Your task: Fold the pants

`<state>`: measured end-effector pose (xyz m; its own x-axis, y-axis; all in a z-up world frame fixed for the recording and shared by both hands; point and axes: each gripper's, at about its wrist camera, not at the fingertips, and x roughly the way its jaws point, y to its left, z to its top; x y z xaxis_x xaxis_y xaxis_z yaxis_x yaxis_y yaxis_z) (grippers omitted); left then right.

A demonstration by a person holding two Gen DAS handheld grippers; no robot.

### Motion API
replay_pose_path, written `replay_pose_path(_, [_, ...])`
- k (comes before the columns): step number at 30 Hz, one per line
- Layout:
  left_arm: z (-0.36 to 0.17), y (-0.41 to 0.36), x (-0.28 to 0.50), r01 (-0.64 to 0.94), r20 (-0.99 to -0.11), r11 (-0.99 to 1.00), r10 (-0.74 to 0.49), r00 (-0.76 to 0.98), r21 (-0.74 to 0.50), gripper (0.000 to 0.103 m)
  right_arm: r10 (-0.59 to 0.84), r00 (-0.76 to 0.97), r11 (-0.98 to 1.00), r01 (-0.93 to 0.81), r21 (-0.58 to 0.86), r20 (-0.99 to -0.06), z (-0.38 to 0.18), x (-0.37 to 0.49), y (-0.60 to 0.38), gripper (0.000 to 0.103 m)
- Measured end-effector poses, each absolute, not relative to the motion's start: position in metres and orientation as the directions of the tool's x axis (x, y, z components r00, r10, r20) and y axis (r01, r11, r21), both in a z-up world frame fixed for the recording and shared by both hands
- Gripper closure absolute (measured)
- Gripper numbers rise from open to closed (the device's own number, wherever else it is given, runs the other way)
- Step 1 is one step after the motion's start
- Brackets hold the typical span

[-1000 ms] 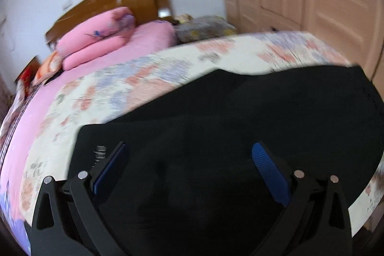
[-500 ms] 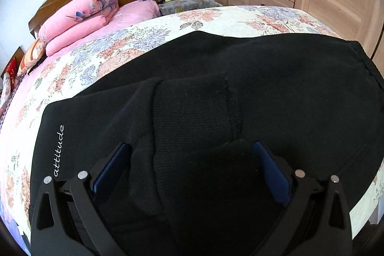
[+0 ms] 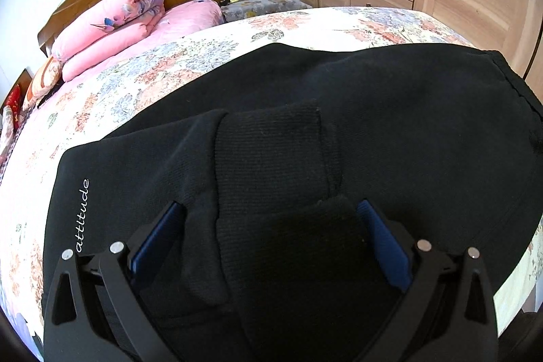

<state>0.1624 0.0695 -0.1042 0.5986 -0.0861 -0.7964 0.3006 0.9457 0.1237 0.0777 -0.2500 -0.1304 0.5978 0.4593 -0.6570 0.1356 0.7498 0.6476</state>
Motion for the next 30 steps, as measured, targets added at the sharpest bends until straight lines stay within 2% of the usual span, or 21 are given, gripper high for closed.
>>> replay_pose_path(1, [-0.104,0.070,0.163,0.302,-0.797,0.946,-0.089,0.598,0.121,0.001,0.467,0.544,0.799,0.079,0.596,-0.698,-0.127,0.079,-0.239,0.004])
replay_pose_path(3, [-0.104,0.070,0.162,0.299,-0.799,0.947,-0.091,0.595,0.115,0.001,0.451,0.527,0.818,0.079,0.570,-0.720,-0.125,0.081,-0.237,0.007])
replay_pose_path(7, [-0.103,0.070,0.160,0.297,-0.798,0.947,-0.087,0.597,0.119,0.001,0.411,0.645,0.691,0.241,0.682,-0.645,-0.132,0.087,-0.263,0.010])
replay_pose_path(9, [-0.104,0.070,0.159,0.300,-0.799,0.947,-0.088,0.594,0.118,0.001,0.375,0.650,0.711,0.256,0.655,-0.661,-0.131,0.092,-0.256,0.012])
replay_pose_path(10, [-0.104,0.070,0.159,0.301,-0.800,0.947,-0.090,0.594,0.117,0.001,0.354,0.641,0.748,0.242,0.618,-0.680,-0.130,0.094,-0.247,0.020])
replay_pose_path(11, [-0.104,0.070,0.159,0.302,-0.800,0.946,-0.091,0.593,0.116,0.001,0.351,0.633,0.761,0.236,0.604,-0.690,-0.131,0.094,-0.243,0.052])
replay_pose_path(12, [-0.104,0.071,0.159,0.302,-0.800,0.946,-0.092,0.593,0.114,0.001,0.355,0.628,0.757,0.241,0.607,-0.692,-0.133,0.096,-0.241,0.068])
replay_pose_path(16, [-0.104,0.072,0.159,0.299,-0.798,0.948,-0.094,0.595,0.112,0.001,0.369,0.700,0.689,0.236,0.685,-0.612,-0.137,0.081,-0.246,0.072])
replay_pose_path(17, [-0.102,0.073,0.158,0.296,-0.792,0.950,-0.104,0.601,0.101,0.004,0.362,0.717,0.685,0.228,0.691,-0.596,-0.133,0.080,-0.242,0.073])
replay_pose_path(18, [-0.097,0.077,0.156,0.293,-0.780,0.953,-0.123,0.614,0.081,0.019,0.350,0.732,0.693,0.217,0.687,-0.585,-0.127,0.078,-0.241,0.073])
replay_pose_path(20, [-0.075,0.095,0.148,0.307,-0.727,0.951,-0.225,0.648,-0.021,0.023,0.296,0.763,0.761,0.175,0.624,-0.575,-0.102,0.078,-0.231,0.073])
replay_pose_path(24, [-0.051,0.162,0.145,0.181,-0.660,0.956,-0.291,0.692,-0.232,0.024,0.248,0.816,0.875,0.043,0.483,-0.522,-0.054,0.084,-0.195,0.073])
replay_pose_path(26, [-0.062,0.180,0.150,0.151,-0.701,0.962,-0.270,0.660,-0.228,0.026,0.245,0.833,0.928,-0.052,0.370,-0.497,-0.028,0.090,-0.158,0.073])
replay_pose_path(28, [-0.090,0.180,0.157,0.207,-0.788,0.959,-0.277,0.550,-0.192,0.024,0.266,0.834,0.953,-0.150,0.265,-0.483,-0.011,0.098,-0.120,0.073])
replay_pose_path(30, [-0.091,0.194,0.155,0.220,-0.753,0.939,-0.345,0.560,-0.266,0.024,0.284,0.830,0.958,-0.231,0.167,-0.480,-0.001,0.105,-0.081,0.073])
